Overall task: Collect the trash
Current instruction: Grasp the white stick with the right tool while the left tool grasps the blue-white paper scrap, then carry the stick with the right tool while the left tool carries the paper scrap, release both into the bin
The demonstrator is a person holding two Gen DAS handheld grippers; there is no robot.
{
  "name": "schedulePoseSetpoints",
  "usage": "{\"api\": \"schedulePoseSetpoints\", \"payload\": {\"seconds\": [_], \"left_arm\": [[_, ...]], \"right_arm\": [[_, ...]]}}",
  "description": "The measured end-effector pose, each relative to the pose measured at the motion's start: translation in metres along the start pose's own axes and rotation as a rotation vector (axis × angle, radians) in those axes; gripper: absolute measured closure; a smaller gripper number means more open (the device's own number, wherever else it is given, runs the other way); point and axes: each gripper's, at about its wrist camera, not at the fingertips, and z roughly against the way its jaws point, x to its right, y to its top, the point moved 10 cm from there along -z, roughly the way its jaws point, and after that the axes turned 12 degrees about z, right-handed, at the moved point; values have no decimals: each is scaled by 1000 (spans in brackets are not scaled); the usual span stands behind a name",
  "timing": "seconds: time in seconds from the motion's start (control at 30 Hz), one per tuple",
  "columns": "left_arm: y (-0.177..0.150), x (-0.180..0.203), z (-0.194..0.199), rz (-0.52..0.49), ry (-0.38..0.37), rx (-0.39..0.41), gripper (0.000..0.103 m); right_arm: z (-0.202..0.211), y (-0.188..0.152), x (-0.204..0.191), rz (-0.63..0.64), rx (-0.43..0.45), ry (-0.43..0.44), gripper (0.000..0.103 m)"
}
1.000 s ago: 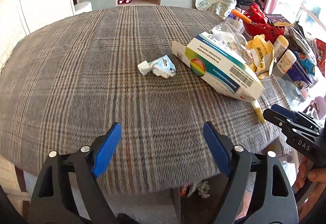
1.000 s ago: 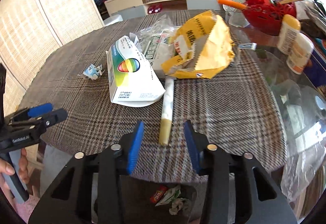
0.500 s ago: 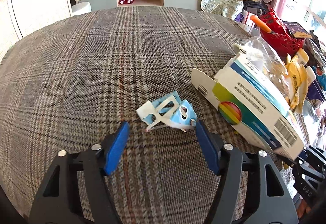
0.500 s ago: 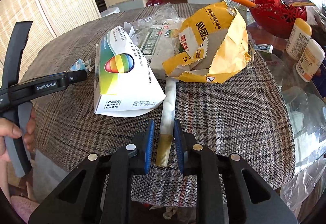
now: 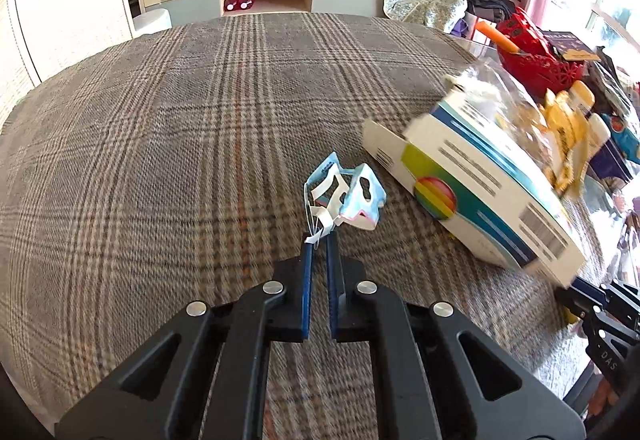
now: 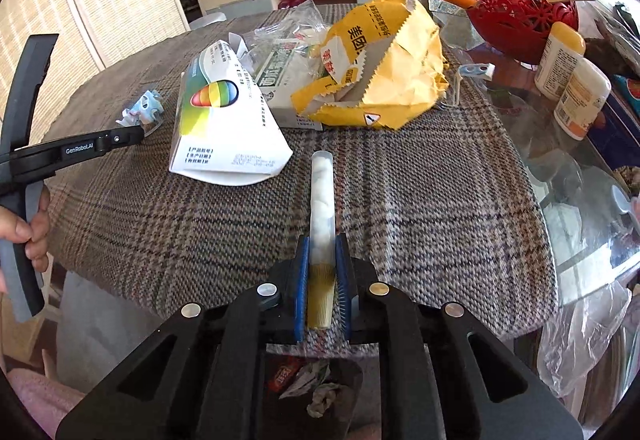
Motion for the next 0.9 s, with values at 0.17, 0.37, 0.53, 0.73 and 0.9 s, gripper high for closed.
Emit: {"api": "schedulePoseSetpoints", "payload": {"seconds": [0.17, 0.37, 0.53, 0.73, 0.9], "left_arm": [[-29, 13, 15, -1, -25, -8, 98], [-80, 38, 43, -9, -59, -28, 98], [-128, 57, 71, -24, -83, -32, 98], [-190, 70, 82, -30, -111, -100, 98], [-238, 75, 62, -36, -111, -190, 98]], "right_arm": [[16, -22, 0, -32, -3, 29, 89], [39, -56, -5, -50, -10, 61, 89], [60, -88, -11, -56, -13, 77, 89], [65, -122, -26, -59, -49, 103, 89], [45, -151, -40, -71, -105, 132, 89]]}}
